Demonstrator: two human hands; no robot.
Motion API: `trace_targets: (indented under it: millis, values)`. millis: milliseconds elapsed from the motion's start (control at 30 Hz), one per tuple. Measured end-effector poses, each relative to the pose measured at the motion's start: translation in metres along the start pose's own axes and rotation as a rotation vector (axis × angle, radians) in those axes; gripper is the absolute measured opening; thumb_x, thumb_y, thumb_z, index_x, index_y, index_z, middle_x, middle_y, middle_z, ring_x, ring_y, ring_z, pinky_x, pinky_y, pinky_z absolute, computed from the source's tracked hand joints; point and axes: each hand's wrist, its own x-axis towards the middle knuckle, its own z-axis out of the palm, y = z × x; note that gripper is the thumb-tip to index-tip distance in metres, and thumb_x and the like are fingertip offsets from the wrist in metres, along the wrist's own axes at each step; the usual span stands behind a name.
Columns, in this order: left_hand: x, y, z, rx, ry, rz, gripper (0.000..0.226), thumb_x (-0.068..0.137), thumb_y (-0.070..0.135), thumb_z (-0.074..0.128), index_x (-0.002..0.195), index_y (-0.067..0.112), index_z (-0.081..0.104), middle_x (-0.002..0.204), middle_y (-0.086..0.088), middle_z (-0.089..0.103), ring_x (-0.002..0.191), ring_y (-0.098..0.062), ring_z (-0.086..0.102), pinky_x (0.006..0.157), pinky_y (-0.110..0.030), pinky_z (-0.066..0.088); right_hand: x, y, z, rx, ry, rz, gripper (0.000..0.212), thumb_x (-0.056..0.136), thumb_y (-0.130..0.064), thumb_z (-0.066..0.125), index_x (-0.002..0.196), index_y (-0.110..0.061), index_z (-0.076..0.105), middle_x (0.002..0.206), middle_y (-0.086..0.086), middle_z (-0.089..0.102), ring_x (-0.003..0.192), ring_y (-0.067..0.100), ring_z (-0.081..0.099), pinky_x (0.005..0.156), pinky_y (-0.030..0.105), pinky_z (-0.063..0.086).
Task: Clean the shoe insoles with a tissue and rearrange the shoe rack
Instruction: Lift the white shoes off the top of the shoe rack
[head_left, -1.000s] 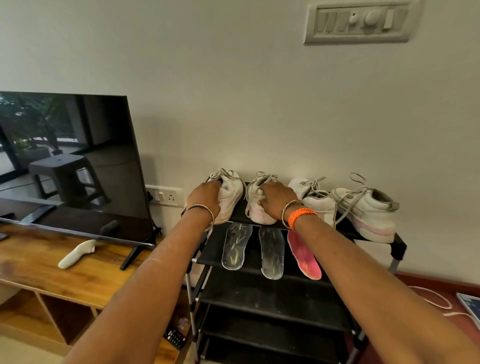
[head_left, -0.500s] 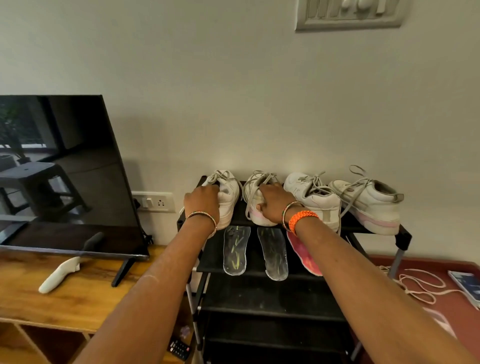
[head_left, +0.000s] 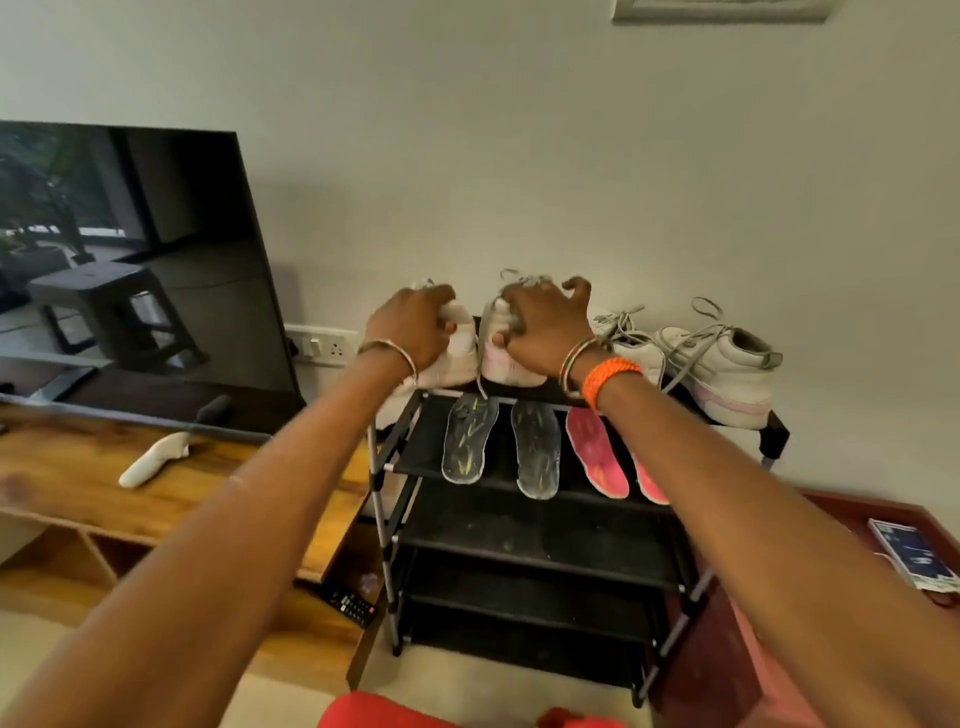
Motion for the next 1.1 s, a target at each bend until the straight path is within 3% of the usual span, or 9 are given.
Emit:
trace_targets:
  millis: [167, 300, 400, 500, 600, 800, 900, 1000, 1100]
  values:
    - [-0.054, 0.024, -0.088, 0.029, -0.247, 0.143, 0.035, 0.089, 0.025, 0.060, 0.123, 0.018, 0.057, 0.120, -0.006, 0.061, 0.110, -0.025, 0.053, 0.094, -0.038, 0.043, -0.055, -0.021, -0.077, 0.245, -0.145, -0.128, 0.041, 0.081, -0.034, 0.067, 0.118, -0.020, 0.054, 0.112, -0.002, 0.060, 0.110, 0.020, 0.052, 0.098, 0.036, 0.027]
    - [-0.104, 0.036, -0.120, -0.117, -0.440, 0.164, 0.026, 0.087, 0.021, 0.062, 0.112, 0.022, 0.061, 0.103, 0.008, 0.062, 0.095, -0.011, 0.057, 0.090, -0.028, 0.042, -0.109, -0.037, -0.107, 0.548, -0.309, -0.229, 0.021, 0.079, -0.032, 0.071, 0.094, -0.021, 0.060, 0.086, -0.007, 0.062, 0.082, 0.013, 0.060, 0.075, 0.031, 0.045]
    - [-0.129, 0.021, -0.106, -0.293, -0.577, 0.156, 0.013, 0.087, 0.017, 0.061, 0.098, 0.025, 0.064, 0.099, 0.008, 0.068, 0.092, -0.008, 0.063, 0.087, -0.026, 0.047, -0.131, -0.042, -0.089, 0.767, -0.416, -0.222, 0.021, 0.081, -0.031, 0.070, 0.088, -0.012, 0.065, 0.082, 0.001, 0.067, 0.076, 0.017, 0.065, 0.067, 0.030, 0.051]
    - [-0.146, -0.010, -0.045, -0.319, -0.685, 0.143, 0.011, 0.087, 0.018, 0.062, 0.097, 0.020, 0.066, 0.096, 0.002, 0.068, 0.091, -0.014, 0.063, 0.086, -0.033, 0.050, -0.149, -0.043, -0.028, 0.838, -0.557, -0.157, 0.033, 0.081, -0.033, 0.069, 0.090, -0.001, 0.066, 0.083, 0.014, 0.068, 0.075, 0.030, 0.065, 0.066, 0.041, 0.052]
    - [-0.164, -0.047, 0.048, -0.309, -0.790, 0.082, 0.014, 0.085, 0.021, 0.062, 0.098, 0.017, 0.067, 0.097, -0.005, 0.068, 0.092, -0.021, 0.063, 0.083, -0.034, 0.051, -0.165, -0.045, 0.061, 0.738, -0.727, -0.050, 0.031, 0.082, -0.030, 0.070, 0.083, 0.000, 0.063, 0.071, 0.007, 0.060, 0.062, 0.017, 0.052, 0.058, 0.033, 0.042]
    - [-0.207, -0.111, 0.260, -0.059, -0.997, 0.017, 0.041, 0.086, 0.027, 0.061, 0.125, 0.015, 0.056, 0.129, -0.008, 0.055, 0.118, -0.028, 0.051, 0.092, -0.030, 0.039, -0.198, -0.047, 0.276, 0.434, -1.066, -0.006, 0.011, 0.080, -0.025, 0.068, 0.089, -0.018, 0.065, 0.081, 0.000, 0.060, 0.087, 0.024, 0.055, 0.062, 0.025, 0.038]
    - [-0.224, -0.136, 0.337, -0.017, -1.106, 0.009, 0.032, 0.084, 0.018, 0.058, 0.116, 0.013, 0.060, 0.122, -0.010, 0.060, 0.116, -0.030, 0.053, 0.089, -0.031, 0.040, -0.219, -0.052, 0.365, 0.375, -1.056, 0.055, 0.029, 0.080, -0.019, 0.063, 0.109, -0.017, 0.065, 0.121, 0.007, 0.060, 0.114, 0.028, 0.053, 0.086, 0.031, 0.043]
    - [-0.233, -0.155, 0.384, 0.011, -1.122, 0.007, 0.026, 0.085, 0.014, 0.051, 0.109, 0.015, 0.062, 0.121, -0.009, 0.060, 0.115, -0.029, 0.053, 0.088, -0.032, 0.042, -0.236, -0.060, 0.417, 0.385, -1.002, 0.102, 0.031, 0.081, -0.017, 0.058, 0.111, -0.018, 0.064, 0.125, 0.009, 0.058, 0.119, 0.030, 0.050, 0.093, 0.032, 0.041]
    - [-0.246, -0.174, 0.418, 0.073, -1.122, -0.012, 0.028, 0.090, 0.018, 0.048, 0.114, 0.019, 0.061, 0.124, -0.008, 0.058, 0.117, -0.027, 0.052, 0.088, -0.032, 0.043, -0.253, -0.067, 0.457, 0.362, -0.973, 0.142, 0.031, 0.084, -0.016, 0.057, 0.115, -0.018, 0.062, 0.125, 0.009, 0.058, 0.117, 0.031, 0.051, 0.091, 0.033, 0.042]
